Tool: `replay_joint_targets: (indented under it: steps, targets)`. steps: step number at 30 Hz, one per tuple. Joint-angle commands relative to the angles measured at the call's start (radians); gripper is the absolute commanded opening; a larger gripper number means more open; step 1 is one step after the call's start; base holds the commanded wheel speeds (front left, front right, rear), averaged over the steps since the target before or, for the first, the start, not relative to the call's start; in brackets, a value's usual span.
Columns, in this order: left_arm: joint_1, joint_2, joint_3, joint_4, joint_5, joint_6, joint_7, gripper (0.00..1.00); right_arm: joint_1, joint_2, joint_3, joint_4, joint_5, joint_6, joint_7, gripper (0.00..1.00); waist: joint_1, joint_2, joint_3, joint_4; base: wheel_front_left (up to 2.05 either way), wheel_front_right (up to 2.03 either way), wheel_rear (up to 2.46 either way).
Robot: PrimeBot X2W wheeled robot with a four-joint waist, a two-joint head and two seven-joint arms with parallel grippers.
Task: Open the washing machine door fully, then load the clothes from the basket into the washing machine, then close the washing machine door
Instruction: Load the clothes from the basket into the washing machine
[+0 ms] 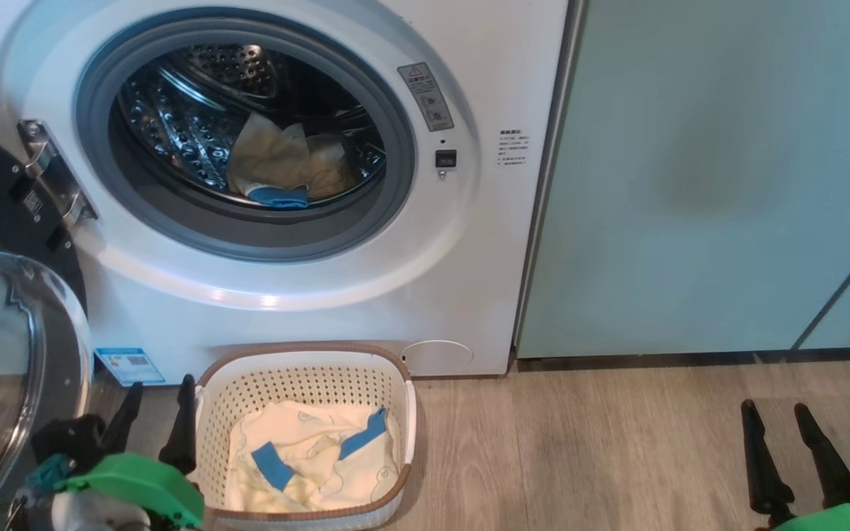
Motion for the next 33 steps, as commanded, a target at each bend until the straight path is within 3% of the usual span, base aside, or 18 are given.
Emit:
replay_joint_targets:
  steps: [1, 16, 33]
  targets:
    - [-0.016, 0.018, 0.051, -0.029, 0.005, -0.002, -0.01, 1.0, -0.019, -0.021, 0.019, -0.033, -0.005, -0.003, -0.01, 1.0, 0.0001, -0.0001, -0.002, -0.004, 0.0, 0.0, 0.0]
    - [0.017, -0.009, 0.066, -0.016, 0.031, -0.008, -0.01, 1.0, -0.009, -0.021, 0.012, -0.039, -0.007, -0.003, -0.01, 1.0, 0.0001, -0.0001, -0.008, 0.002, 0.0, 0.0, 0.0]
    - [0.02, 0.004, 0.062, -0.016, 0.011, -0.009, -0.01, 1.0, -0.015, -0.017, 0.017, -0.036, -0.003, -0.003, -0.01, 1.0, 0.0001, -0.0001, -0.001, -0.006, 0.0, 0.0, 0.0]
